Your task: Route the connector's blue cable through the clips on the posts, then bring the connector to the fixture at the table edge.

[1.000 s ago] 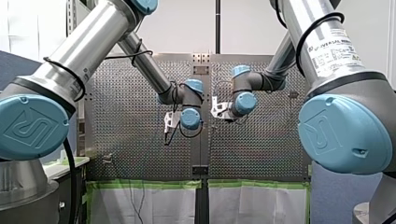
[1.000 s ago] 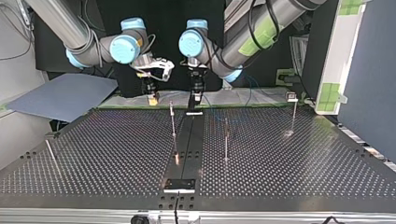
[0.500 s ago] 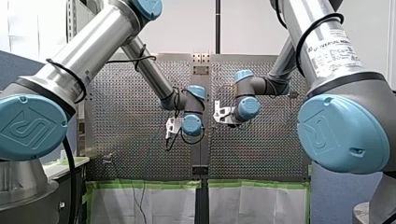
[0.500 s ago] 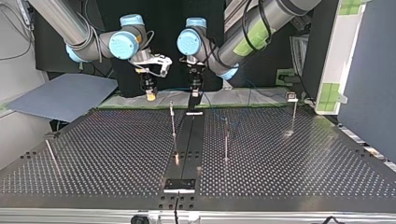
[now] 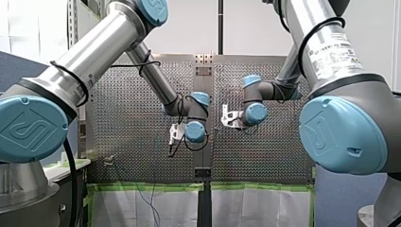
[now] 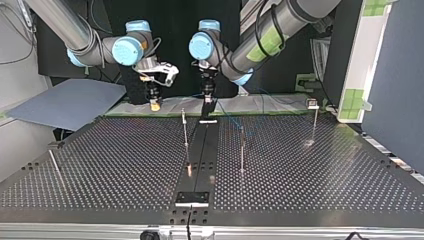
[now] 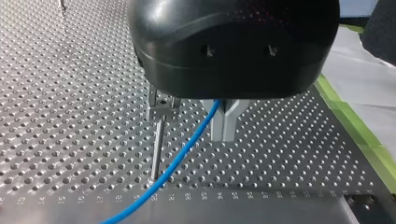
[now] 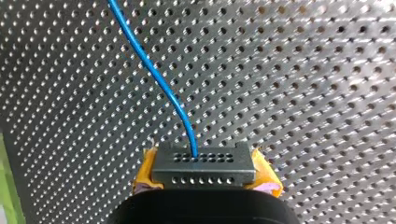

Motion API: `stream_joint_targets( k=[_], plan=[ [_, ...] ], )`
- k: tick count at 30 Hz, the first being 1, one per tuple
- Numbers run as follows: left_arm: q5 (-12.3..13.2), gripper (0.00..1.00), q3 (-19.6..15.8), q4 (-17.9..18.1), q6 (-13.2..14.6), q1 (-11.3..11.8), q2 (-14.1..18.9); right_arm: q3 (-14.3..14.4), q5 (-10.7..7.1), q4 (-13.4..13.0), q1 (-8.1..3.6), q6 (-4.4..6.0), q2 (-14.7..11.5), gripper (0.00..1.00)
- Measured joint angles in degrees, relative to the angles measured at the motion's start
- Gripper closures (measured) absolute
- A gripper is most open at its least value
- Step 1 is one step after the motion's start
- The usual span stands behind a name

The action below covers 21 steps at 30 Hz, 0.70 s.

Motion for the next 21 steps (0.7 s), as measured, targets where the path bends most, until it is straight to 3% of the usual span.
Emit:
stream_joint_targets(
  k=[11, 21],
  plan=[
    [0.33, 1.0, 2.38, -0.24, 0.02, -0.47, -0.21, 0.0, -3.25, -3.35, -2.6, 0.06, 3.25, 1.0],
    [0.79, 1.0, 5.21, -2.09, 0.04, -0.77, -2.21, -0.22, -6.16, -4.98, -4.93, 0.79, 3.79, 1.0]
  ],
)
